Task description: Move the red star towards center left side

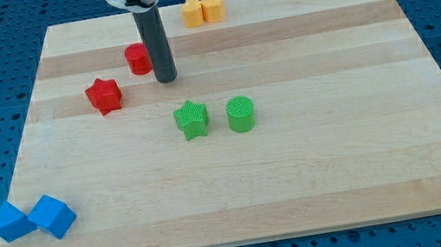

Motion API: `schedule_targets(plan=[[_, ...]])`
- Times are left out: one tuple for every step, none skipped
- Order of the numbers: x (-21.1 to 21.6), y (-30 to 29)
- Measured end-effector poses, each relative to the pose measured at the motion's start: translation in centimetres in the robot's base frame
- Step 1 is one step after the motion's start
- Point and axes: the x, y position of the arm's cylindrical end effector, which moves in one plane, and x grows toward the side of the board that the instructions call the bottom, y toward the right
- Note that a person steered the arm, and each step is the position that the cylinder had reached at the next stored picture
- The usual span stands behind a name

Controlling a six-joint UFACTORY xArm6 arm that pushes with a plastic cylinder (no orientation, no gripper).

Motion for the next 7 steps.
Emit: schedule_targets(plan=[[0.3, -3.3], [0.3, -7.0], [0.4, -11.2], [0.7, -13.9], [0.7, -11.9], [0.7, -5.7], [2.4, -4.0]])
